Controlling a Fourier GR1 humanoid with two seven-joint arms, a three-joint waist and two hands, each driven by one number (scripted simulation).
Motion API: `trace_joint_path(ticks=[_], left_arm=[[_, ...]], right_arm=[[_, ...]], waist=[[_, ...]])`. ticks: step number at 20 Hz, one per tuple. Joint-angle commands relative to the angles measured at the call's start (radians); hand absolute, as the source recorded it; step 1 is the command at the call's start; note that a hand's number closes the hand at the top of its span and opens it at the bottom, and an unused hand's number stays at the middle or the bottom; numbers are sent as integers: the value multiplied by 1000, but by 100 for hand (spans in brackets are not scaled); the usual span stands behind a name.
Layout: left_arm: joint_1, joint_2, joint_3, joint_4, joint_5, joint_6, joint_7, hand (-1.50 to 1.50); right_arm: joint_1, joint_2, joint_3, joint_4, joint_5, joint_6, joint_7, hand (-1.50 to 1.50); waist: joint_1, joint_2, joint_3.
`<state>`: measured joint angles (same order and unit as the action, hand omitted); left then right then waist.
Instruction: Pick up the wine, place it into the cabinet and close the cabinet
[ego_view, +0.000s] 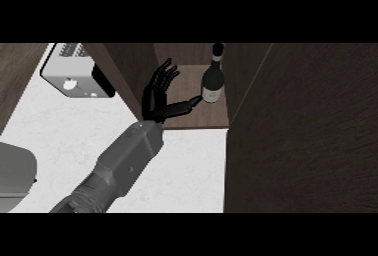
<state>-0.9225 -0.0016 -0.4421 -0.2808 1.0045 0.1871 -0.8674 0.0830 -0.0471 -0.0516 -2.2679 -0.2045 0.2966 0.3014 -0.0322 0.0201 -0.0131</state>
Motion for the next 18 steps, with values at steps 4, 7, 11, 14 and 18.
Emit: trace_joint_path(ticks=[4, 7, 11, 14, 18], left_arm=[[126, 71, -22, -134, -36, 34, -34, -150], [146, 96, -65, -259, -75, 96, 20, -150], [260, 117, -144, -528, -114, 151, 138, -150], [387, 148, -228, -730, -155, 177, 186, -150], [504, 275, -264, -1023, -184, 239, 291, -150]], right_arm=[[-31, -10, -1, -36, 12, -28, 55, -150], [-22, -1, -1, -23, 5, -28, 46, -150], [46, 22, 44, -61, 40, -17, 24, -150], [-20, -19, 1, -72, -16, -28, 97, -150], [-33, -9, 8, -31, -7, -30, 81, -150]], waist=[[54, -30, 13], [66, -34, 14], [68, -38, 14], [70, -36, 14], [60, -30, 14]])
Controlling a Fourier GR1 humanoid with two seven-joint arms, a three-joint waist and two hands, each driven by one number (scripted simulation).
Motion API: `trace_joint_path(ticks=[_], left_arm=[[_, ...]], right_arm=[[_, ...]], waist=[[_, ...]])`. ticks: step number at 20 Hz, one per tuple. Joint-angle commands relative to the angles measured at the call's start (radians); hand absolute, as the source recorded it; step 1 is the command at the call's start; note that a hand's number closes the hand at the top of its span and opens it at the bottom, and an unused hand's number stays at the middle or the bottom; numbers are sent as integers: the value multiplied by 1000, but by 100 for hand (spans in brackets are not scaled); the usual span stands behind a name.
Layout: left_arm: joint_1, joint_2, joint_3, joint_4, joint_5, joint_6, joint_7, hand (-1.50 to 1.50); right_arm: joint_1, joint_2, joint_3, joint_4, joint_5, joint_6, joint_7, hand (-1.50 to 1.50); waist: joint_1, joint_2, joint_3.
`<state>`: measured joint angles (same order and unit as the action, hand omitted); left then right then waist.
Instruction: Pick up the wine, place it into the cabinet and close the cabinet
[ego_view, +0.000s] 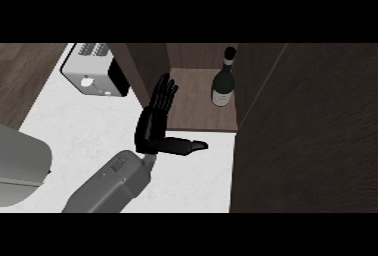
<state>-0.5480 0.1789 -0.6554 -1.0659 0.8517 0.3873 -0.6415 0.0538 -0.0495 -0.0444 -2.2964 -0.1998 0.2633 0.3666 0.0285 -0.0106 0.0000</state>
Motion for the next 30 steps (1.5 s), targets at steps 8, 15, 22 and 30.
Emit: trace_joint_path(ticks=[8, 15, 22, 30], left_arm=[[381, 267, -78, -719, -107, 170, 158, -150], [487, 311, -18, -841, -146, 196, 180, -150], [647, 378, 5, -973, -202, 254, 161, -150], [934, 560, 283, -1129, -26, 29, 75, -150]], right_arm=[[41, 16, 62, -81, 17, 5, 21, -150], [59, -113, 58, -104, -13, 146, 52, 150], [99, -146, 211, -123, -38, 264, 81, 150], [149, -79, 410, -190, -67, 195, 193, 150]], waist=[[-15, 5, 0], [-23, 6, 0], [-22, 7, 0], [-7, 4, -2]])
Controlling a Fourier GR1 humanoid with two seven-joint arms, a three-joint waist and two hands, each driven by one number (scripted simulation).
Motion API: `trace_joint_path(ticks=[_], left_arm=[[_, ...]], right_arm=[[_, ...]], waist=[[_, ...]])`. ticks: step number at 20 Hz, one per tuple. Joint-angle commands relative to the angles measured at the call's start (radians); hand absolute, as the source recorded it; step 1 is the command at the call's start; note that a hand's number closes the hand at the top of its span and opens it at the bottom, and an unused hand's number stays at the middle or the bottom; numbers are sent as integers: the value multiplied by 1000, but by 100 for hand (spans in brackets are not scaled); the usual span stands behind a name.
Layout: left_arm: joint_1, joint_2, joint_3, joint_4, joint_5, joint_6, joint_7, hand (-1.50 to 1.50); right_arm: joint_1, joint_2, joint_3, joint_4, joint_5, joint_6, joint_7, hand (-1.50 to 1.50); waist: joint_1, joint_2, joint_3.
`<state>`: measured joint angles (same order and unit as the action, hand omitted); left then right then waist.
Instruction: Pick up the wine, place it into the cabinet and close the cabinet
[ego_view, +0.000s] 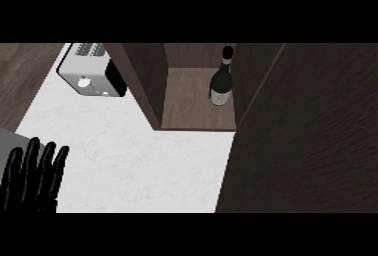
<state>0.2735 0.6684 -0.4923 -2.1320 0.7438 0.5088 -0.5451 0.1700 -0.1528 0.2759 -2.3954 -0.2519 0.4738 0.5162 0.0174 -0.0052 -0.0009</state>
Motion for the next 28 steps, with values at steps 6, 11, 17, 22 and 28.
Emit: trace_joint_path(ticks=[6, 11, 17, 22, 28], left_arm=[[266, 120, 254, -102, 144, -202, -41, -150], [338, 129, 357, -3, 174, -347, -98, -150], [440, 168, 516, -30, 242, -488, -87, -150], [481, 163, 600, -76, 294, -521, -29, -150], [520, 125, 661, -51, 299, -613, -1, -150]], right_arm=[[-87, 147, 333, -78, 190, -160, 160, 150], [-273, 151, 470, -11, 335, -318, 188, 150], [-531, 152, 498, 200, 399, -498, 159, 150], [-755, 153, 488, 347, 341, -691, 210, 150], [-916, 153, 370, 582, 286, -716, 108, 150]], waist=[[4, -2, -1], [8, -2, -3], [21, 1, -1], [21, 2, 0], [18, 4, 1]])
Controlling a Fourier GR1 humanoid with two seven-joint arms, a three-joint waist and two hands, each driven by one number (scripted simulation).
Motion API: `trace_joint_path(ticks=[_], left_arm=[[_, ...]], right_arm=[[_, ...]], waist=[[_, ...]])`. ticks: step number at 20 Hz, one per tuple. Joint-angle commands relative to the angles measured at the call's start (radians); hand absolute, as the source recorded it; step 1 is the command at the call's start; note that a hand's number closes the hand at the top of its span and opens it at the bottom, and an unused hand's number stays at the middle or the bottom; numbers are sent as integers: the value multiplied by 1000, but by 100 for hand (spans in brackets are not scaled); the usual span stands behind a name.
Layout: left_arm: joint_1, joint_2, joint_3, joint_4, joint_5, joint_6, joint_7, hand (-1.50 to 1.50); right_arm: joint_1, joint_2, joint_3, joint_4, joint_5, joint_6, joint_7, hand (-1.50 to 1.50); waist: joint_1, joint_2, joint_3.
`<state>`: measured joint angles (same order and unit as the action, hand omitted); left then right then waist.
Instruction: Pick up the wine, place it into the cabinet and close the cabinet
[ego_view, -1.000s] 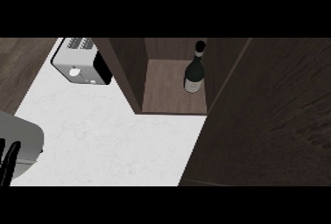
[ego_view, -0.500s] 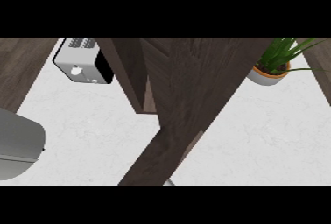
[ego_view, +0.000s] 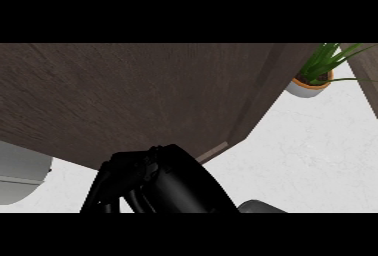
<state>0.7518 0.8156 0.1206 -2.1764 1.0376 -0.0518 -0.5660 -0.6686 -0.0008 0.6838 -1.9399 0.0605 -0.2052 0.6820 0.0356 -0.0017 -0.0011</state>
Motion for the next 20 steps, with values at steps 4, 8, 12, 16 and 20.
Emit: trace_joint_path(ticks=[4, 8, 12, 16, 20], left_arm=[[-17, -19, 62, -16, 34, -14, 85, -150], [-11, -22, 96, -21, 10, -56, 121, -150], [-43, -40, 65, -3, 7, -68, 169, -150], [-118, -88, -38, -60, -75, 38, 220, -150], [-251, -110, -123, 10, -126, 93, 250, -150]], right_arm=[[-194, 1, -182, 299, -76, 27, -135, 150], [-270, 1, -249, 426, -66, 39, -165, 150], [-284, -7, -313, 585, -40, 89, -301, 150], [-318, -36, -391, 658, -76, 161, -344, 150], [-328, -62, -426, 718, -69, 184, -417, 150]], waist=[[-8, 6, 1], [-10, 4, 1], [-11, 7, 1], [-23, 7, 1], [-39, 12, 1]])
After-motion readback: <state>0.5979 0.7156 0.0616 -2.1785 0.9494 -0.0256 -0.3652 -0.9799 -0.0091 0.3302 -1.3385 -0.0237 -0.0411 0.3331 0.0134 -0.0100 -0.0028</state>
